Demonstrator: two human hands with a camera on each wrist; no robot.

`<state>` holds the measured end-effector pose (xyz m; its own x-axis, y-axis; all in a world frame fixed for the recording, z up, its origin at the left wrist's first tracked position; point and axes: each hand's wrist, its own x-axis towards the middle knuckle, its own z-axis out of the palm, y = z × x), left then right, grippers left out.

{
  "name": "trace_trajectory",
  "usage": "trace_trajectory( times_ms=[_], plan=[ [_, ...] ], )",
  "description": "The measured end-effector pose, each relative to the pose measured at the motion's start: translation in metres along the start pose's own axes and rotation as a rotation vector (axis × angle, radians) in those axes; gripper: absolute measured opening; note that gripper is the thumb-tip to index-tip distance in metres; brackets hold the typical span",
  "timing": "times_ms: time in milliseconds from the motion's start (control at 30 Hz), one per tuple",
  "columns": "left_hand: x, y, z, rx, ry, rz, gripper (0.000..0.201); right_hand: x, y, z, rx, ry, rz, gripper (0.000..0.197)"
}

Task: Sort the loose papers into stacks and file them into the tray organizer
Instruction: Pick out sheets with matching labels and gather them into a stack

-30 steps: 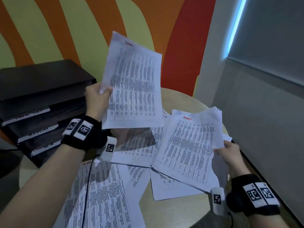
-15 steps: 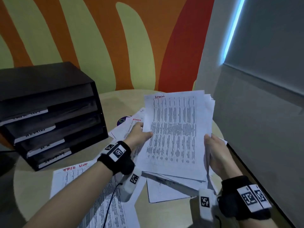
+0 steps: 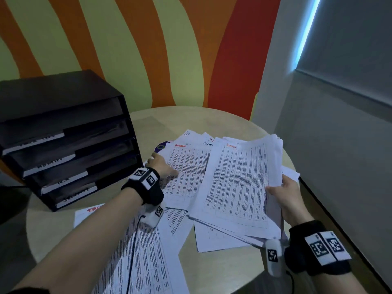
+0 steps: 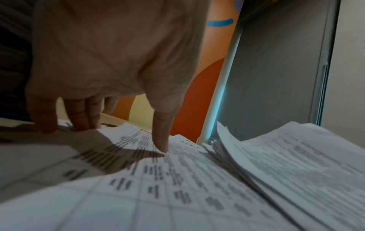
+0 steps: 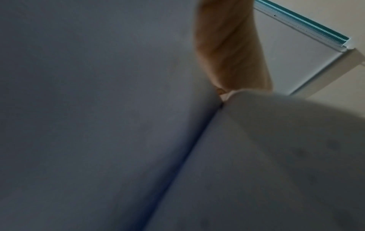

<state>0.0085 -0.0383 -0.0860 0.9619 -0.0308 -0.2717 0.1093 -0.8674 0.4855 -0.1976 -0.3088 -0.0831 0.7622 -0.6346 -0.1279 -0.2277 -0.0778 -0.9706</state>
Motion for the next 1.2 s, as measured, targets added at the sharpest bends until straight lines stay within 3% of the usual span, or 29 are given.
trace_trajectory(
  times_ms=[133, 267, 400, 567, 633, 767, 867, 967, 1200],
  plan=[
    [0.011, -0.009, 0.003, 0.035, 0.006, 0.024, 0.110, 0.003, 0.003, 0.000, 0.003, 0.013, 0.007, 0.028],
    [0.020, -0.010, 0.007, -0.125, 0.116, 0.159, 0.019, 0.007, 0.007, 0.000, -0.004, 0.011, 0.022, 0.028],
    [0.020, -0.002, 0.000, -0.388, 0.228, 0.210, 0.017, 0.008, 0.010, -0.001, 0.001, 0.008, 0.035, 0.028],
    [0.001, 0.017, -0.061, -0.686, 0.572, 0.377, 0.011, 0.008, 0.010, -0.002, -0.004, 0.006, 0.058, 0.029],
    [-0.009, 0.023, -0.085, -0.892, 0.590, 0.419, 0.014, 0.005, 0.008, -0.002, -0.010, 0.006, 0.055, 0.025],
    [-0.031, 0.034, -0.091, -0.939, 0.352, 0.420, 0.007, -0.001, -0.002, -0.003, 0.080, -0.022, 0.045, 0.022],
    [-0.045, 0.038, -0.062, -0.898, 0.111, 0.317, 0.015, -0.006, -0.013, -0.003, 0.230, -0.083, 0.045, 0.026],
    [-0.051, 0.040, -0.026, -0.868, -0.047, 0.262, 0.023, -0.009, -0.021, -0.003, 0.379, -0.149, 0.021, 0.033],
    [-0.048, 0.044, 0.021, -0.736, -0.257, 0.297, 0.027, 0.000, -0.019, 0.006, 0.245, -0.089, -0.040, 0.027]
  ],
)
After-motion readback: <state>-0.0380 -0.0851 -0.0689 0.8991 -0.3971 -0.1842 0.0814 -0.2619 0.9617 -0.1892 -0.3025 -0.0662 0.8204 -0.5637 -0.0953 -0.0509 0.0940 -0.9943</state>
